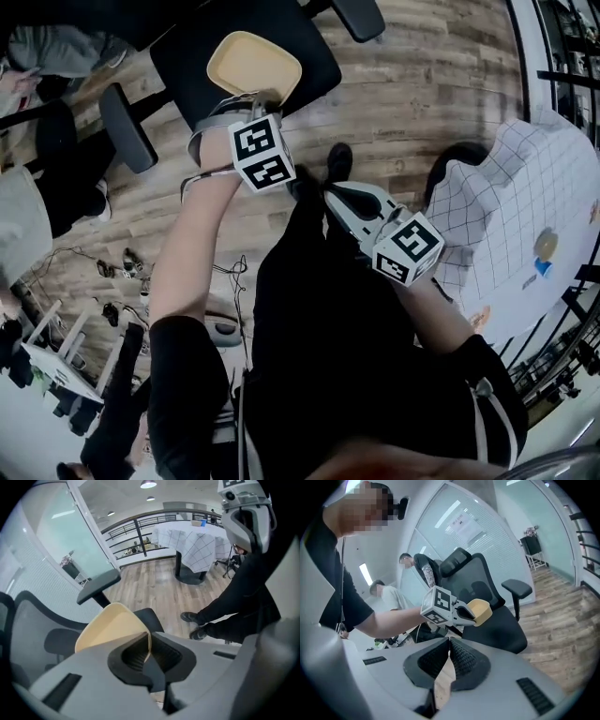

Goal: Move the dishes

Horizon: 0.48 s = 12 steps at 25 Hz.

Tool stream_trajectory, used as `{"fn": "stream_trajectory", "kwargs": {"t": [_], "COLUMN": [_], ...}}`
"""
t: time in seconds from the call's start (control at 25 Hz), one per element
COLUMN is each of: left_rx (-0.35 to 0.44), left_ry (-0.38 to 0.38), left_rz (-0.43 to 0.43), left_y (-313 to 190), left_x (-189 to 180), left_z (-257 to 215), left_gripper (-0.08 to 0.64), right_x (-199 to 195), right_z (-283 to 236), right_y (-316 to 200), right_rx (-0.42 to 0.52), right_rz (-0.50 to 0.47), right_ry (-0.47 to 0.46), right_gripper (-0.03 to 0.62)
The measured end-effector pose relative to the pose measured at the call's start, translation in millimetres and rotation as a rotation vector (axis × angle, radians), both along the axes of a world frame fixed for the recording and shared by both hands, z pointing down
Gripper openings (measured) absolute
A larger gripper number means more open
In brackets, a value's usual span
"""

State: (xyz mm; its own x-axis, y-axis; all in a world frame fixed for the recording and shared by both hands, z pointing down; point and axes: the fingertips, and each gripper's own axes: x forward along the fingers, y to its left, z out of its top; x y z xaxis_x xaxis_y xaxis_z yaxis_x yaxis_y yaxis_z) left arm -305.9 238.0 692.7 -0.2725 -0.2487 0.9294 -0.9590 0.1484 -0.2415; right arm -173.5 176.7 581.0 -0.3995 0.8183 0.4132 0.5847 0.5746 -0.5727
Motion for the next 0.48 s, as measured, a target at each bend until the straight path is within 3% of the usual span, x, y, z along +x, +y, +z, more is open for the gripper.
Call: {"fn": "stream_trajectory", "kwargs": {"t": [0.24,0.48], "left_rx": [-0.026,-0.048], "left_ry": [-0.003,-0.003], "left_rz": [0.164,0.253], "left_y": [-56,-116], "left_x": [51,109], "left_z": [-79,-126], "left_gripper": [0.024,0.025], "right_x": [21,65], "right_z": [-71,-124], "right_y": [-36,-92], "right_rx": [0.008,0.017], "right_rz": [0.101,0.203], "right_ry": [-0.097,-0.195], "right_gripper": [0.021,0.021]}}
